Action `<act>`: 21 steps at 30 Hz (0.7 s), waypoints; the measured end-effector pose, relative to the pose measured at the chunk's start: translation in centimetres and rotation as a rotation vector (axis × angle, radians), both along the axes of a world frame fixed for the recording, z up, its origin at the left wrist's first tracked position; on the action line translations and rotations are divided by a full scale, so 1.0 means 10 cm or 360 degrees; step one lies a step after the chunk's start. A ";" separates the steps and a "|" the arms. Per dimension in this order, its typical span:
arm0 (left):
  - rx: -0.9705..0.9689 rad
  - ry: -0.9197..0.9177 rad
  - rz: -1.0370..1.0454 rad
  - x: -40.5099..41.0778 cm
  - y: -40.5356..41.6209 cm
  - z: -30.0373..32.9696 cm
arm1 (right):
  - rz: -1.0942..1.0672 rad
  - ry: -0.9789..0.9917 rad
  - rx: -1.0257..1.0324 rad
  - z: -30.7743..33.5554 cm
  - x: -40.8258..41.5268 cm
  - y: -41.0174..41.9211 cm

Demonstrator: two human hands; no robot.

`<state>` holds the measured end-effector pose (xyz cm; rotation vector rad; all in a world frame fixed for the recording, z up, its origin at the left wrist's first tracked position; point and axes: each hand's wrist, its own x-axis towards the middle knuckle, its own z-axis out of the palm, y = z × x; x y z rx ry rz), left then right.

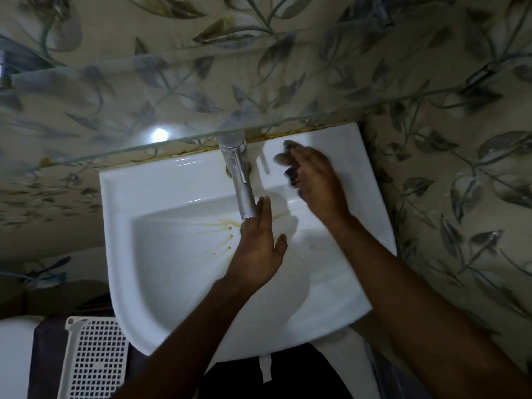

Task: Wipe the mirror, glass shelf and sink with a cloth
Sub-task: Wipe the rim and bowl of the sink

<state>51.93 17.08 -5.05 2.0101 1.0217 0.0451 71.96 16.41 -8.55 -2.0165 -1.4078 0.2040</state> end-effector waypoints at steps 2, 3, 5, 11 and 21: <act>0.0044 0.0011 0.0000 0.04 0.03 0.00 | -0.0324 0.0064 0.0014 0.01 0.15 0.01; 0.0060 0.0006 0.0001 0.06 0.05 0.01 | -0.0444 0.0093 -0.0013 0.01 0.14 0.05; 0.0063 -0.0031 -0.0008 0.10 0.07 0.01 | -0.0545 0.0002 -0.0088 -0.03 -0.02 0.13; 0.0068 -0.0108 -0.0003 0.17 0.08 0.00 | 0.0156 -0.0278 -0.0166 -0.01 -0.07 0.01; 0.0045 -0.0074 -0.0029 0.13 -0.01 -0.02 | -0.0517 -0.0264 -0.0288 -0.04 0.04 0.00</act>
